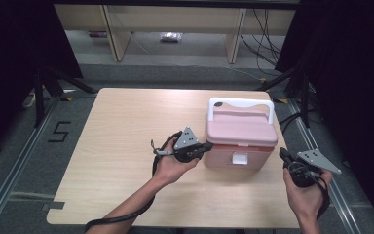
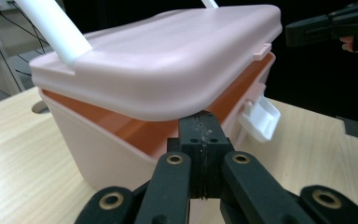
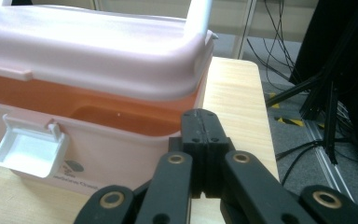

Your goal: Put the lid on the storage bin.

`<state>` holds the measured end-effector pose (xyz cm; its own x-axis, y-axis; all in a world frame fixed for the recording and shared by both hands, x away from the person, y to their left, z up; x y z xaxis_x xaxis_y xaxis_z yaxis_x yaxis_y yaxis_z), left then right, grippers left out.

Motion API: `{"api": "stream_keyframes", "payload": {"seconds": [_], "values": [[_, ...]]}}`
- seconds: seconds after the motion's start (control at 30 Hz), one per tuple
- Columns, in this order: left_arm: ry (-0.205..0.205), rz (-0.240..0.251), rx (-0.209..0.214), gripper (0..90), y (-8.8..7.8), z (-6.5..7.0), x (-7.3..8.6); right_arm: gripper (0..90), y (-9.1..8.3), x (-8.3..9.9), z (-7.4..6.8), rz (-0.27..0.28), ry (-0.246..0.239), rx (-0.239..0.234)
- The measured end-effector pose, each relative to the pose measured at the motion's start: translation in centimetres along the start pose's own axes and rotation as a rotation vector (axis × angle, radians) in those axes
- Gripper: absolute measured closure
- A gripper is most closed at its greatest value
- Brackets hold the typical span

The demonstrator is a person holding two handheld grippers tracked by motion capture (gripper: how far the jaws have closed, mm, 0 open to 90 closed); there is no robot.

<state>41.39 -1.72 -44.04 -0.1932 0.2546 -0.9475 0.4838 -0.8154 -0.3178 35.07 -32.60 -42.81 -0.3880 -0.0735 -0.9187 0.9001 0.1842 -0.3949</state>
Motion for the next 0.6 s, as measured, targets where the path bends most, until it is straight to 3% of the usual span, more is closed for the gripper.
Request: {"api": "stream_keyframes", "payload": {"seconds": [0.07, 0.1, 0.13, 0.17, 0.2, 0.33, 0.47, 0.53, 0.57, 0.6], "values": [[-0.013, -0.01, 0.023, 89.7, -0.2, 0.2, 0.3, 90.0, -0.1, 0.0, 0.2, 0.007, -0.02, 0.004], [-0.014, -0.011, 0.024, 89.7, -0.3, 0.3, 0.4, 90.0, -0.2, 0.1, 0.1, 0.003, 0.001, 0.004], [0.007, -0.02, 0.019, 89.7, -0.4, 0.3, 0.5, 90.0, -0.2, 0.1, 0.3, 0.015, -0.023, 0.005], [0.006, -0.014, 0.024, 89.7, -0.5, 0.3, 0.5, 90.0, -0.3, 0.2, 0.1, -0.001, 0.011, 0.004], [0.003, -0.022, 0.017, 89.7, -0.7, 0.2, 0.5, 90.0, -0.2, 0.2, 0.2, 0.009, -0.012, 0.001], [0.01, -0.014, 0.014, 89.6, -1.2, 0.2, 0.7, 90.0, -0.1, 0.4, 0.0, 0.004, -0.009, -0.007], [0.024, 0.003, -0.007, 89.5, -2.4, -0.2, 0.7, 90.0, 0.0, 0.6, 0.0, 0.004, -0.014, -0.008], [0.028, 0.011, -0.023, 89.3, -3.3, -0.6, 0.8, 90.0, 0.1, 0.9, -0.2, -0.003, 0.033, -0.007], [0.026, 0.016, -0.035, 89.2, -3.8, -0.8, 0.9, 90.0, 0.1, 1.0, 0.1, 0.004, 0.0, -0.016], [0.021, 0.023, -0.048, 89.1, -4.3, -1.1, 1.0, 90.0, 0.1, 1.1, 0.2, -0.004, 0.0, -0.005]]}}
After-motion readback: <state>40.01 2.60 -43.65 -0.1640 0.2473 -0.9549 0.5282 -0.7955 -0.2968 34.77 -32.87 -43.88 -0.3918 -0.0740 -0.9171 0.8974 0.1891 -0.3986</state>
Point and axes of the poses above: each handheld gripper's, and its own axes: y roughly forward along the jaws, x roughly out of its underside, z roughly to its right, the point moved 3 cm from there along y, roughly forward along the jaws, and after that the axes turned 1 degree about -x, right-handed, at the moved point
